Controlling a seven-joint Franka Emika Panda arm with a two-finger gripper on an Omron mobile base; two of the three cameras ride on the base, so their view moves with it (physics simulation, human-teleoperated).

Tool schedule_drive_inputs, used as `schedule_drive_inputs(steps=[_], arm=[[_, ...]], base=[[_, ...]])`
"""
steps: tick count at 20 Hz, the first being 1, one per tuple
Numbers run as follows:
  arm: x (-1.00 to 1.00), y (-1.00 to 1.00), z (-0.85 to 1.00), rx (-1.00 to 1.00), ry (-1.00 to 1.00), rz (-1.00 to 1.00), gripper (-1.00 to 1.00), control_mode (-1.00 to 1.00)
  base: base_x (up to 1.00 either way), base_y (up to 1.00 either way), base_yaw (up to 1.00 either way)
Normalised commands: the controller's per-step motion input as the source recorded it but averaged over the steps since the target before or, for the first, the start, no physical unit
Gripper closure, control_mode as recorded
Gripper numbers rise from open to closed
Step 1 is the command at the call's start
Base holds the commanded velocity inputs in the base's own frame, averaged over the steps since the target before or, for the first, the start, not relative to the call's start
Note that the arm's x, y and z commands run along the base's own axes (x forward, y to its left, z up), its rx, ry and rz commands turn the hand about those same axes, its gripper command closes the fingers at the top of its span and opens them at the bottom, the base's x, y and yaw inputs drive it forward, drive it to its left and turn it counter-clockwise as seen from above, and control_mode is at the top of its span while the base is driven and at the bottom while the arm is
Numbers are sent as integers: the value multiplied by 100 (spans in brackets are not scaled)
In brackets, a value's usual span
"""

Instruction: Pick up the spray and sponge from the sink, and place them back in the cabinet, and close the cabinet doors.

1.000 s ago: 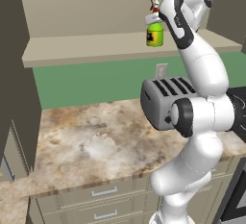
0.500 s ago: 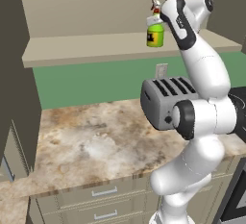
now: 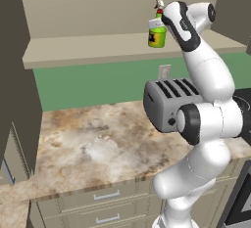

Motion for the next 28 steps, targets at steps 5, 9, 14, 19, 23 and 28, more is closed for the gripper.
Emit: schedule_drive_inputs(steps=[5,9,14,19,23,28], arm=[[48,0,-12,0,-6,0,100,-100],[47,0,-10,0,0,0,100,-100],[43,0,-4,0,1,0,100,-100],[39,0,-10,0,3,0,100,-100],[27,0,-11,0,2,0,100,-100],[13,0,-6,0,5,0,100,-100]], base=[[0,0,0],[0,0,0],[0,0,0],[0,0,0],[0,0,0],[0,0,0]])
